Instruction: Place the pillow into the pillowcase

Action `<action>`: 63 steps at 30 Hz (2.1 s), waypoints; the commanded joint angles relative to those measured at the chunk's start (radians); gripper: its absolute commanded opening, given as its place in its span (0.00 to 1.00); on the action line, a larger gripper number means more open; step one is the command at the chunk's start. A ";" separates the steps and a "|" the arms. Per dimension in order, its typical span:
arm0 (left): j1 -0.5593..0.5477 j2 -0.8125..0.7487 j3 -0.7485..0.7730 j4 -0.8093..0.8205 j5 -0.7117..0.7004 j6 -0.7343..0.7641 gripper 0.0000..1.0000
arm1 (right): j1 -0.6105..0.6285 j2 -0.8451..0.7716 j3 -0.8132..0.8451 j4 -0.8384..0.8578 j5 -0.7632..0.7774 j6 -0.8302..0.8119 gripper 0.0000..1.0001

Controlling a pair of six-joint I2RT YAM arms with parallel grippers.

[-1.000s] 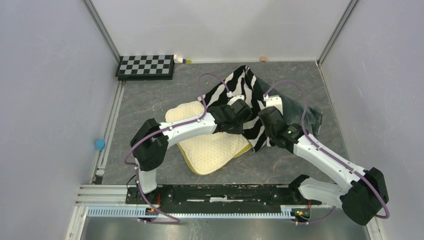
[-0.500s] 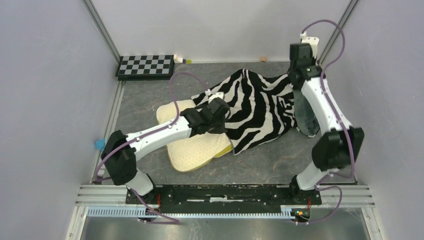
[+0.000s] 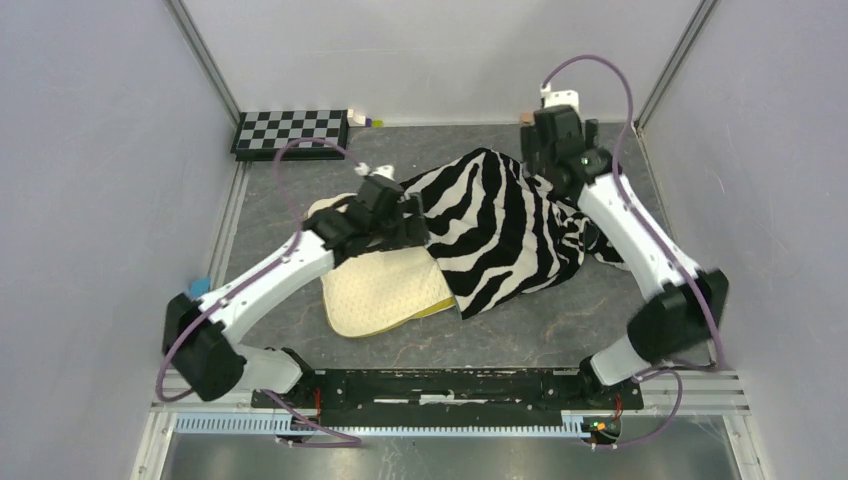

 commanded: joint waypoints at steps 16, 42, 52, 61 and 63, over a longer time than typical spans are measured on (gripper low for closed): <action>0.388 -0.484 -0.412 -0.210 0.009 -0.027 1.00 | 0.897 -0.289 -0.707 0.277 0.047 0.366 0.98; 0.135 -0.305 -0.469 0.209 0.101 -0.273 0.02 | 0.989 0.052 -0.184 0.235 -0.091 0.235 0.00; 0.139 -0.302 -0.563 0.258 0.081 -0.352 0.02 | 0.863 -0.153 -0.498 0.239 -0.014 0.286 0.47; 0.140 -0.320 -0.593 0.250 0.066 -0.344 0.02 | 0.849 -0.093 -0.343 0.141 0.149 0.176 0.98; 0.139 -0.325 -0.597 0.243 0.062 -0.341 0.02 | 0.827 -0.040 -0.328 0.145 0.139 0.149 0.98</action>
